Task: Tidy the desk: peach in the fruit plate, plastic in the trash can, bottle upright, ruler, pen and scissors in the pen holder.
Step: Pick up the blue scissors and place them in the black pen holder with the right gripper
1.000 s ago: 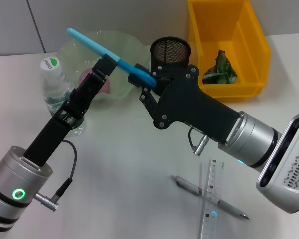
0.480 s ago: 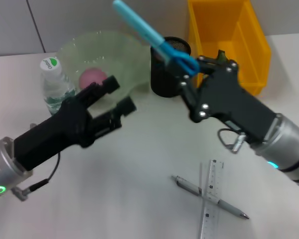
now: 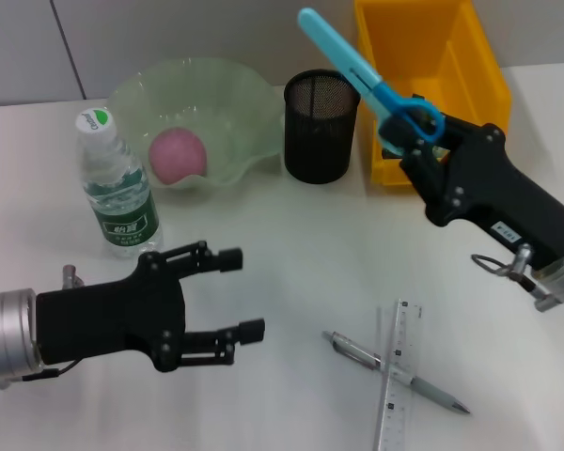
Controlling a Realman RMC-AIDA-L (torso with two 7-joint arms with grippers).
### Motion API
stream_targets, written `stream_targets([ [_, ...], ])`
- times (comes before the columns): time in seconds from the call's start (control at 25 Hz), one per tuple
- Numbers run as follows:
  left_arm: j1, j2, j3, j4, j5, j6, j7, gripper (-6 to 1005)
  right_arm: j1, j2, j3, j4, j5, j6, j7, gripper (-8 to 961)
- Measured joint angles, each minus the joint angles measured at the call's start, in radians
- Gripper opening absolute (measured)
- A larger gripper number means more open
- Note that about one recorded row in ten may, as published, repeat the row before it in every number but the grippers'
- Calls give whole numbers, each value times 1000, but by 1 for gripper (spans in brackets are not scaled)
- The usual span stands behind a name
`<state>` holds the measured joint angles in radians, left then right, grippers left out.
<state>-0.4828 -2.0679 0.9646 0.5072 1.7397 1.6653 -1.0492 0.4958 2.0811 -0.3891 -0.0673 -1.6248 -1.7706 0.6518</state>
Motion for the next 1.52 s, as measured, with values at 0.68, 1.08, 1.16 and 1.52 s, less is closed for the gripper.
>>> stream_targets([
  [0.68,40,0,31,50,-8,-70,80,847,155,-52,-234,-705,-336,247,1126,108],
  [1.08,46,0,15,42,-13,-71,87,846,358,-84,-384,-980,-742,180,1610,112],
  [1.16,46,-1,17,40,-13,-71,87,846,410,-96,-389,-988,-815,159,1675,113],
  [1.52,46,-4,19,37,-13,-69,83,845,634,-107,-391,-960,-1126,147,1838,116],
])
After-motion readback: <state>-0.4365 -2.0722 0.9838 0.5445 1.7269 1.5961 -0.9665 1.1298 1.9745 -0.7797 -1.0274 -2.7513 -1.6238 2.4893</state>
